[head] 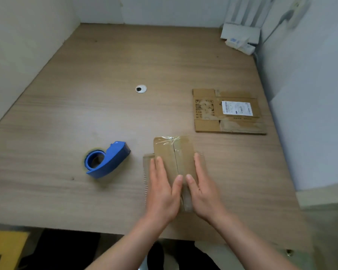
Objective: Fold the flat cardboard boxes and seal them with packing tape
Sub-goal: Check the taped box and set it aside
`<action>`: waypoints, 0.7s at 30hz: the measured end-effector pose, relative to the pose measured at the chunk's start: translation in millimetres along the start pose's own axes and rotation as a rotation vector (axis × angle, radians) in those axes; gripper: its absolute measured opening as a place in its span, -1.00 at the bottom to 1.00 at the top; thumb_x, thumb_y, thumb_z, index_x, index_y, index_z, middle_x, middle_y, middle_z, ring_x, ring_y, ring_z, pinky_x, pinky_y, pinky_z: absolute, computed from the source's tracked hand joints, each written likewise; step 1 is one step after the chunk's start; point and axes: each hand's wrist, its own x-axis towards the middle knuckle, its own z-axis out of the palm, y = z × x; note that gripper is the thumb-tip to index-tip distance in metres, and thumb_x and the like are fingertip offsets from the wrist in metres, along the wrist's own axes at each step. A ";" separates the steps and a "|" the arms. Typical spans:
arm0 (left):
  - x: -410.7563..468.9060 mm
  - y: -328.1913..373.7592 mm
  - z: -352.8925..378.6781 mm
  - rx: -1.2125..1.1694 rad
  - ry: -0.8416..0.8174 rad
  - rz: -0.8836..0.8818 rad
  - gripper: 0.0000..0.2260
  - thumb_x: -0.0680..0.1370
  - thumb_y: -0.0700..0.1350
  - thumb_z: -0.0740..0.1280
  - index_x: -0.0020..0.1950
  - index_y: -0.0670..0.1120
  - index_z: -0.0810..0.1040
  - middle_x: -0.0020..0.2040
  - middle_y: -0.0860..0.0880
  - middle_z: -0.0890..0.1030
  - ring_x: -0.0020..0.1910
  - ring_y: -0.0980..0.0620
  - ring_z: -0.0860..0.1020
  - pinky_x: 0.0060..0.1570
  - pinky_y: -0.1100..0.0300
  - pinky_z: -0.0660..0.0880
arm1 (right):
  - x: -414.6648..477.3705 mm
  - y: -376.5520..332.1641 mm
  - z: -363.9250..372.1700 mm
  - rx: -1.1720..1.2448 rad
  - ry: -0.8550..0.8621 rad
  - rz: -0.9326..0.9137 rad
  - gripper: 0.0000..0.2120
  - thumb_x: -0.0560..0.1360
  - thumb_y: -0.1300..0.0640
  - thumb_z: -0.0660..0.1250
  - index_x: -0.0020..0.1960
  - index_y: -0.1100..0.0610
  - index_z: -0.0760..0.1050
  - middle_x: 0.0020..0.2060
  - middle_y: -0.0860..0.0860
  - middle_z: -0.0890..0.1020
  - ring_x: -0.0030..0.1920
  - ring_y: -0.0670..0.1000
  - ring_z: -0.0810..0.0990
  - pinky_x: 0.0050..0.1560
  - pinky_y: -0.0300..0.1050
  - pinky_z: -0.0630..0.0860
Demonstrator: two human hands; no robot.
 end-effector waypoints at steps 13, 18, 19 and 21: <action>-13.8 1.4 -9.6 -0.268 -0.077 -0.143 -0.53 0.60 0.11 0.30 0.48 0.02 0.35 0.29 0.06 0.56 0.27 0.06 0.53 0.30 0.10 0.45 | -19.4 0.9 3.6 0.038 0.165 0.253 -0.45 0.63 -0.29 0.03 0.33 0.04 0.54 0.26 0.03 0.62 0.31 0.10 0.53 0.27 -0.09 0.41; -17.7 30.4 -50.3 -0.540 -0.081 0.023 -0.57 0.57 0.31 0.13 0.25 0.09 0.53 0.26 0.16 0.57 0.19 0.27 0.51 0.25 0.18 0.42 | -35.9 -25.5 -38.6 0.763 0.201 0.250 -0.23 0.61 -0.36 -0.16 0.17 0.19 0.58 0.02 0.08 0.71 0.03 0.02 0.66 0.02 0.00 0.51; -17.0 34.1 -57.9 -0.649 -0.087 -0.007 -0.50 0.47 0.39 0.12 0.10 0.06 0.58 0.20 0.13 0.62 0.17 0.20 0.55 0.21 0.06 0.43 | -38.6 -26.2 -45.5 0.873 0.212 0.236 -0.23 0.61 -0.35 -0.17 0.12 0.24 0.55 -0.02 0.13 0.70 -0.01 0.06 0.64 0.01 0.02 0.47; -12.2 36.3 -69.0 -0.802 -0.121 -0.083 -0.41 0.35 0.46 0.13 -0.05 -0.01 0.57 0.10 0.06 0.67 0.12 0.07 0.58 0.13 -0.08 0.38 | -42.8 -25.1 -52.4 0.972 0.230 0.223 -0.22 0.55 -0.44 -0.11 0.05 0.21 0.54 -0.02 0.16 0.65 0.07 0.12 0.56 0.15 0.13 0.34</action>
